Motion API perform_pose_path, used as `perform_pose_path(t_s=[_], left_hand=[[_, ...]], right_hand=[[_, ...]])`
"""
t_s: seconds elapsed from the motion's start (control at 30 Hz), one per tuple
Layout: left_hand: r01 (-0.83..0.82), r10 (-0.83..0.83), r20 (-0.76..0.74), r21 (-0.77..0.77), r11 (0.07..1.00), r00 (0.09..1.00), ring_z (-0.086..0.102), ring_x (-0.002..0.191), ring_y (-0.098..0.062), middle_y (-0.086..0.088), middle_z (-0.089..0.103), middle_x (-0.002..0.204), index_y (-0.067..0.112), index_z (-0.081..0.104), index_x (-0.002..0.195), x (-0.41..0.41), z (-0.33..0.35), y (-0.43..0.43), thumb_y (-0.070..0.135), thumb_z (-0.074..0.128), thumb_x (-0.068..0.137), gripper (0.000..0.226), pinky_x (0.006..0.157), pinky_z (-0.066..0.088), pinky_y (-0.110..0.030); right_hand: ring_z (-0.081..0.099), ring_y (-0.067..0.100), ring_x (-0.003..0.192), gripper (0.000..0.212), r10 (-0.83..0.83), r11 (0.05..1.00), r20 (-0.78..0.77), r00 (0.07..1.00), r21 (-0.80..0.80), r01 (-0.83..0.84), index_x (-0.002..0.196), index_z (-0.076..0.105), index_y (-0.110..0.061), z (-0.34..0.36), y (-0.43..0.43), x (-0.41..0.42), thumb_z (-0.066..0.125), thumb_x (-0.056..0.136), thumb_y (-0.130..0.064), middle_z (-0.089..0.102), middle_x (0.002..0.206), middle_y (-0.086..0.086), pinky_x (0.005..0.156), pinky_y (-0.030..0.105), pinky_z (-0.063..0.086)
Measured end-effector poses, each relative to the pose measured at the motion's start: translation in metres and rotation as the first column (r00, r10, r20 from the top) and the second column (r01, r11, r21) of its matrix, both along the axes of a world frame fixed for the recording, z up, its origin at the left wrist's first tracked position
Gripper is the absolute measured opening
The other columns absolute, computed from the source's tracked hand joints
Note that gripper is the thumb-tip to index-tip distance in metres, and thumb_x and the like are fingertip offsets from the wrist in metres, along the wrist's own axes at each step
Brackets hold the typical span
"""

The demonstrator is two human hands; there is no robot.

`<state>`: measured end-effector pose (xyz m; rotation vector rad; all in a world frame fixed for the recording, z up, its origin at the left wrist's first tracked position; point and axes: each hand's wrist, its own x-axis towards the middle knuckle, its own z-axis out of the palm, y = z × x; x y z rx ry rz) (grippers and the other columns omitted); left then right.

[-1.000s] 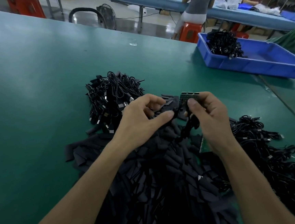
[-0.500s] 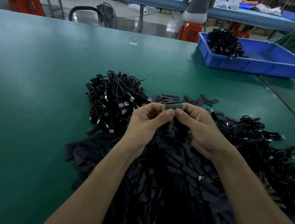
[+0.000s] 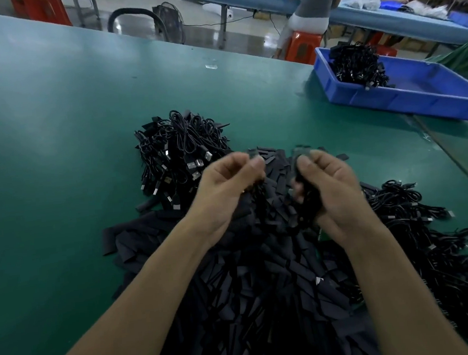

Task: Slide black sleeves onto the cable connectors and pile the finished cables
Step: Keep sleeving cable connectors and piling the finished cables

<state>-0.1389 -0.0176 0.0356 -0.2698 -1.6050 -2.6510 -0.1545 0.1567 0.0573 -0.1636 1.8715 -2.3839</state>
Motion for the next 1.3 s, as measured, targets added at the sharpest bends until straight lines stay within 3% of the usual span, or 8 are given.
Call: perform_pose_path(t_s=[0.1,0.2,0.3,0.4,0.53,0.73,1.0,1.3], left_hand=[[-0.177,0.171,-0.143,-0.033,0.984,0.975,0.067,0.086,-0.009,0.008,0.072,0.084,0.018,0.061,0.09,-0.004,0.01,-0.015,0.032,0.062,0.089,0.014,0.093,0.052,-0.027],[-0.356,0.329,-0.266,-0.061,0.932,0.906,0.059,0.06,-0.011,0.008,0.065,0.068,0.018,0.057,0.091,-0.006,0.019,-0.026,0.022,0.054,0.101,0.011,0.069,0.055,-0.028],[-0.521,0.425,-0.357,-0.242,0.818,0.832,0.039,0.048,0.0,0.019,0.051,0.057,0.02,0.066,0.096,-0.009,0.023,-0.03,0.019,0.049,0.105,0.02,0.048,0.035,-0.018],[-0.494,0.346,-0.358,-0.523,0.695,0.867,0.04,0.045,0.003,0.018,0.049,0.052,0.015,0.069,0.119,-0.011,0.018,-0.03,0.021,0.044,0.107,0.028,0.047,0.031,-0.011],[-0.238,0.163,-0.174,-0.735,0.635,0.971,0.041,0.051,-0.003,-0.001,0.047,0.067,0.013,0.052,0.144,-0.012,0.006,-0.028,0.015,0.041,0.107,0.038,0.052,0.037,-0.011],[-0.131,0.144,-0.035,-0.662,0.738,0.989,0.06,0.06,0.0,0.009,0.071,0.073,0.022,0.06,0.107,-0.012,-0.004,-0.029,0.016,0.06,0.1,0.009,0.055,0.048,-0.016],[-0.084,0.142,0.038,-0.647,0.758,0.989,0.069,0.073,-0.017,-0.003,0.076,0.081,0.021,0.068,0.099,-0.013,-0.013,-0.03,0.017,0.073,0.091,0.01,0.069,0.058,-0.025],[-0.109,0.119,-0.03,-0.66,0.743,0.992,0.072,0.072,-0.01,0.005,0.076,0.081,0.023,0.072,0.101,-0.011,-0.016,-0.03,0.016,0.071,0.092,0.011,0.068,0.053,-0.017]], right_hand=[[0.054,0.009,0.066,0.02,-0.373,0.886,-0.203,0.905,0.213,0.413,0.084,0.062,-0.026,0.006,0.017,-0.01,0.062,0.096,-0.01,0.06,0.074,-0.01,0.061,0.024,0.05],[0.055,0.007,0.067,0.024,-0.194,0.712,-0.465,0.864,0.539,0.45,0.094,0.066,-0.038,0.009,0.031,-0.011,0.066,0.095,-0.015,0.06,0.08,-0.006,0.06,0.019,0.047],[0.059,0.001,0.063,0.014,0.198,0.546,-0.263,0.944,0.83,0.116,0.093,0.074,-0.036,0.012,0.03,-0.002,0.064,0.092,-0.045,0.069,0.078,-0.007,0.062,0.012,0.045],[0.069,0.012,0.071,0.06,0.307,0.343,0.087,0.948,0.919,-0.195,0.082,0.079,-0.031,0.01,0.018,0.005,0.042,0.088,-0.077,0.074,0.077,0.0,0.068,0.024,0.052],[0.067,0.015,0.081,0.025,0.191,0.223,0.042,0.981,0.971,-0.085,0.092,0.073,-0.026,-0.003,0.005,-0.002,0.053,0.103,-0.035,0.071,0.085,-0.004,0.059,0.009,0.046],[0.061,0.033,0.101,0.026,0.126,-0.041,0.013,0.992,0.999,-0.008,0.121,0.066,-0.013,-0.021,-0.006,-0.006,0.063,0.096,-0.018,0.059,0.119,0.01,0.087,0.044,0.054],[0.053,0.02,0.095,0.006,0.167,0.07,-0.111,0.98,0.992,0.1,0.096,0.062,-0.026,-0.027,-0.009,0.001,0.067,0.093,-0.025,0.045,0.103,-0.006,0.074,0.035,0.041],[0.066,0.012,0.078,0.02,0.098,0.667,-0.237,0.966,0.737,0.113,0.093,0.059,-0.037,-0.024,-0.008,0.001,0.065,0.095,-0.019,0.067,0.083,-0.006,0.072,0.023,0.053]])
